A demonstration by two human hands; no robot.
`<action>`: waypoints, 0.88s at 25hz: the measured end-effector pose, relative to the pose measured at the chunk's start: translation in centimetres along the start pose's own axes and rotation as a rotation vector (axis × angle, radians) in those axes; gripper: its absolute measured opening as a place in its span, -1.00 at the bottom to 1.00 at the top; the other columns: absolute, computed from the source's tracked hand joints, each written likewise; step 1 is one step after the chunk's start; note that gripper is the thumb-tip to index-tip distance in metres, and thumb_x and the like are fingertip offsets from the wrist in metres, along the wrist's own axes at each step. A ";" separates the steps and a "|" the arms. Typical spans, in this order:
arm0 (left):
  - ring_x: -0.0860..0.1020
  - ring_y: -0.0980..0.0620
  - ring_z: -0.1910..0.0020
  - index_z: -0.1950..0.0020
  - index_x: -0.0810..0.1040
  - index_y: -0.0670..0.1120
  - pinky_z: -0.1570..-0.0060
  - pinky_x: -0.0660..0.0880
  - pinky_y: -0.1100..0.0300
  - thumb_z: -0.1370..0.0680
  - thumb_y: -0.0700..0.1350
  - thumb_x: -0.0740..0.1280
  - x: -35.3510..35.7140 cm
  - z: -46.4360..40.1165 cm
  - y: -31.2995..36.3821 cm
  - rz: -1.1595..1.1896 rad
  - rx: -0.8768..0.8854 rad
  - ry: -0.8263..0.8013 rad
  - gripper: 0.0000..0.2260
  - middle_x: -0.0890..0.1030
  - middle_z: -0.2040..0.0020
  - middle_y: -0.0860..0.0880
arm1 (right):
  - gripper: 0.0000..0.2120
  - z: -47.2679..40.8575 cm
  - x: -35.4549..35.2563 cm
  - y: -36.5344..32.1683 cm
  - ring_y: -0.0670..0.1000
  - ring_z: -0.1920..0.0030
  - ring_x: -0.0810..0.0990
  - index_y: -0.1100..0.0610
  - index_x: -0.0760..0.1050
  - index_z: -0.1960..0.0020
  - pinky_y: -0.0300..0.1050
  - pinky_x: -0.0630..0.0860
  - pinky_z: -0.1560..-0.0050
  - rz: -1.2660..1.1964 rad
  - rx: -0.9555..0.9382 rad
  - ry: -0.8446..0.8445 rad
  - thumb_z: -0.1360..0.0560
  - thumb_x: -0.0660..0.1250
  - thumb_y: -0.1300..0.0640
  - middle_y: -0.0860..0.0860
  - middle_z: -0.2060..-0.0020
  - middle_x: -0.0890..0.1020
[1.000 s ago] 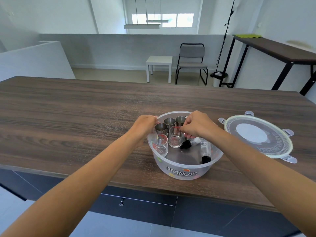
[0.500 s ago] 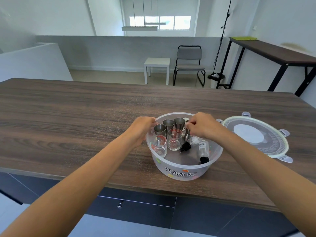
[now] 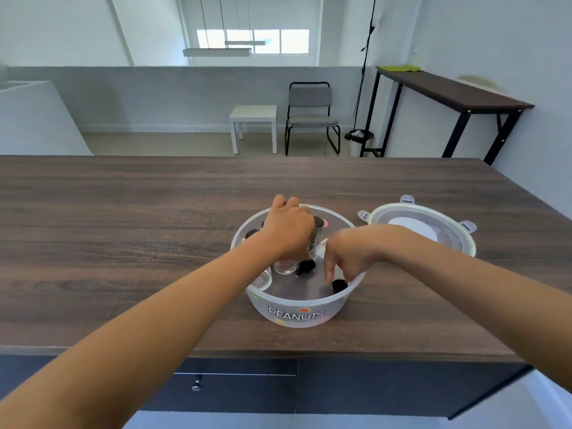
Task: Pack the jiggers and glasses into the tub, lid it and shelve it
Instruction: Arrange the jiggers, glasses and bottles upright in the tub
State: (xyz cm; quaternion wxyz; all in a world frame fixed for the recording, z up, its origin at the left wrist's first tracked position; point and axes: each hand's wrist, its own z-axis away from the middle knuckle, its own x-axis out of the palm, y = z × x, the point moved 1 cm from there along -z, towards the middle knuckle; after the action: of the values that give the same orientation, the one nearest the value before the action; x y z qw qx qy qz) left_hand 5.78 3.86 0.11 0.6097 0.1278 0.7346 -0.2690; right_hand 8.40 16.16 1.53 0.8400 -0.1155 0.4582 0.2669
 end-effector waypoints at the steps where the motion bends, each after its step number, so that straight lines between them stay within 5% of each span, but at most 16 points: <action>1: 0.44 -0.09 -0.08 -0.08 0.58 0.03 0.02 0.17 0.06 -0.39 0.10 0.34 0.2 -0.4 0.1 -0.051 0.005 -0.022 -0.69 0.58 -0.02 -0.03 | -0.57 -0.2 0.1 -0.1 0.01 0.13 0.49 -0.18 0.59 -0.12 -0.18 0.48 0.15 0.029 -0.013 -0.018 -0.40 0.26 0.25 -0.12 0.22 0.52; 4: 0.43 -0.09 -0.07 -0.07 0.56 0.03 0.09 0.07 0.06 -0.30 0.19 0.41 0.3 -1.3 0.7 -0.135 0.028 -0.013 -0.59 0.60 0.00 -0.03 | -0.57 -0.6 0.2 0.0 -0.01 0.12 0.44 -0.16 0.55 -0.19 -0.26 0.32 0.31 0.100 -0.030 -0.051 -0.43 0.27 0.24 -0.09 0.13 0.48; 8: 0.35 -0.12 -0.16 -0.18 0.52 0.01 0.02 0.15 0.07 -0.20 0.33 0.44 1.0 -1.4 1.4 -0.073 -0.044 -0.143 -0.34 0.50 -0.09 -0.08 | -0.60 -1.2 0.5 -0.1 0.00 -0.08 0.47 -0.09 0.55 -0.22 -0.25 0.30 0.12 0.125 -0.041 -0.081 -0.45 0.29 0.24 -0.04 -0.14 0.56; 14: 0.31 -0.12 -0.13 -0.06 0.58 -0.06 0.04 0.11 0.08 -0.28 0.18 0.44 1.2 -1.3 1.4 -0.014 -0.077 -0.122 -0.54 0.43 -0.07 -0.08 | -0.69 -1.1 0.4 0.0 -0.06 0.11 0.39 0.02 0.61 -0.14 -0.29 0.24 0.38 0.120 -0.035 -0.040 -0.44 0.33 0.23 -0.02 -0.02 0.57; 17: 0.30 -0.10 -0.10 -0.03 0.58 -0.05 0.04 0.12 0.10 -0.28 0.16 0.44 1.1 -1.2 1.3 0.026 -0.092 -0.126 -0.57 0.37 0.01 -0.06 | -0.69 -0.9 0.4 -0.1 -0.03 0.08 0.42 0.03 0.59 -0.15 -0.27 0.29 0.20 0.122 -0.036 -0.044 -0.45 0.31 0.24 -0.01 0.00 0.54; 22: 0.27 -0.16 -0.23 -0.08 0.59 -0.08 -0.17 0.21 0.04 -0.23 0.24 0.46 2.0 -0.7 1.5 -0.023 -0.067 -0.119 -0.45 0.38 -0.20 -0.11 | -0.68 -1.1 0.6 -0.8 0.04 -0.13 0.50 0.03 0.60 -0.15 -0.25 0.30 0.09 0.157 -0.054 -0.054 -0.46 0.28 0.26 0.00 -0.17 0.59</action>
State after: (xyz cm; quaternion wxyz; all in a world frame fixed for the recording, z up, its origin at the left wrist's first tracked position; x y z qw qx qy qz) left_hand 5.52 5.19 -2.06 0.6529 0.0825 0.7072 -0.2583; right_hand 8.34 15.21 0.43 0.8250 -0.0945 0.4358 0.3471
